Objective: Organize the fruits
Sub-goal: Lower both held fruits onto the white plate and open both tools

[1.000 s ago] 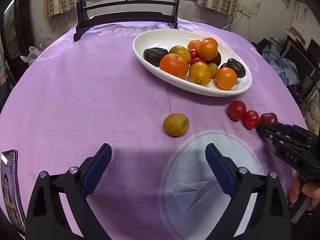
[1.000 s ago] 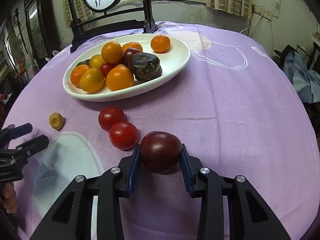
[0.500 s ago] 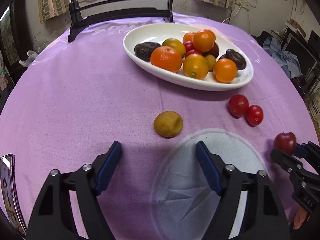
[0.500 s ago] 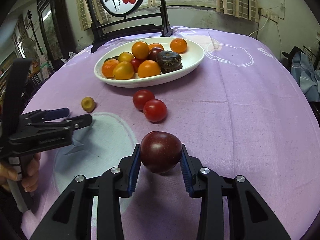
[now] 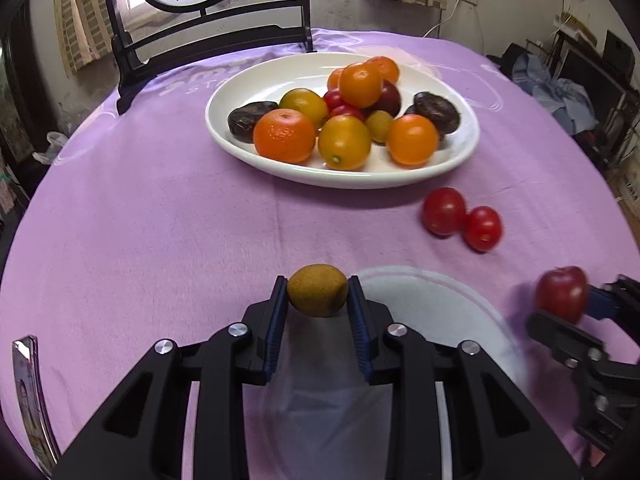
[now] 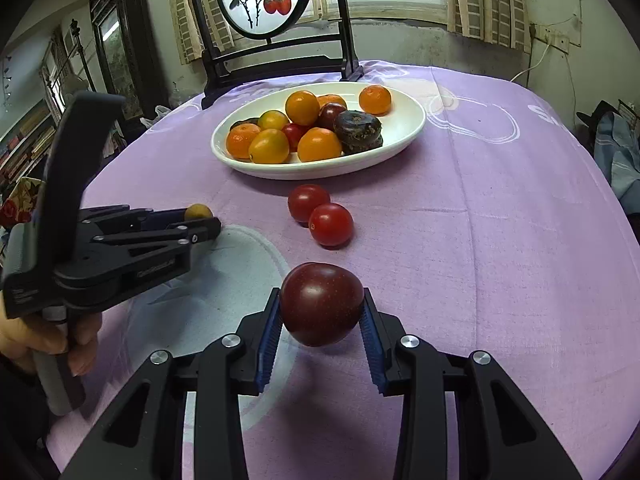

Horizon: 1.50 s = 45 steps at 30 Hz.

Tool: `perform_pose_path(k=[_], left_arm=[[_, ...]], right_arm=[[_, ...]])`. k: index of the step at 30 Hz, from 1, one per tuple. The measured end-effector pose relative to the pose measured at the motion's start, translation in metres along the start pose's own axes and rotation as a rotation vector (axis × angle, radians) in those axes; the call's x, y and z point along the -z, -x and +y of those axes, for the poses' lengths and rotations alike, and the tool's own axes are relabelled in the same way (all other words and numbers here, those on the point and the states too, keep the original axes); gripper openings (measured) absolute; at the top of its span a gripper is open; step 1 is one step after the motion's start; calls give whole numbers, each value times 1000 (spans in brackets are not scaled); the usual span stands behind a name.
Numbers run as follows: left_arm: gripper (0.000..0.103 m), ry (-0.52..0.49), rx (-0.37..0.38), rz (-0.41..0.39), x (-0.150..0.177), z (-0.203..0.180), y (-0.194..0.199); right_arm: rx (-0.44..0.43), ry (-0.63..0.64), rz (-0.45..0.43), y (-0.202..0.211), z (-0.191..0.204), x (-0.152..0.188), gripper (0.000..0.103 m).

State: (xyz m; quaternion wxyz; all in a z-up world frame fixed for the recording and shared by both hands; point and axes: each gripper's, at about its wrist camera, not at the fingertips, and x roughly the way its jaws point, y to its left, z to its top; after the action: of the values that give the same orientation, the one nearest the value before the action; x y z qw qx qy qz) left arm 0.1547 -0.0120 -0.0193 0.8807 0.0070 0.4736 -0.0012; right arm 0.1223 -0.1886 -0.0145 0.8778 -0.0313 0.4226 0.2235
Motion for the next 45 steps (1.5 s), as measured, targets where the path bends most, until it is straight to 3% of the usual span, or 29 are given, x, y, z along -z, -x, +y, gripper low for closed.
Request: perform_pose_path(k=[5, 12, 20, 27, 29, 31, 35, 41, 45], left_arm=[[29, -5, 46, -61, -6, 6, 34], [29, 12, 50, -136, -54, 19, 51], [29, 111, 8, -132, -119, 46, 8], [29, 102, 1, -84, -147, 42, -39], [39, 113, -8, -81, -152, 42, -48], [65, 143, -28, -74, -154, 45, -52], [69, 174, -6, -67, -147, 50, -44], [81, 169, -29, -82, -120, 48, -17], [84, 159, -18, -73, -98, 42, -3]], right_arm=[[5, -21, -51, 10, -2, -7, 38], [20, 54, -130, 17, 15, -48, 38], [-29, 106, -115, -32, 36, -111, 38], [9, 101, -70, -80, 34, -129, 39], [30, 102, -76, -86, 31, -132, 42], [48, 110, -98, -86, 30, -134, 60], [57, 101, -142, -71, 23, -131, 62], [16, -13, -113, -36, -6, -108, 69], [59, -11, -121, -14, -17, -83, 70]])
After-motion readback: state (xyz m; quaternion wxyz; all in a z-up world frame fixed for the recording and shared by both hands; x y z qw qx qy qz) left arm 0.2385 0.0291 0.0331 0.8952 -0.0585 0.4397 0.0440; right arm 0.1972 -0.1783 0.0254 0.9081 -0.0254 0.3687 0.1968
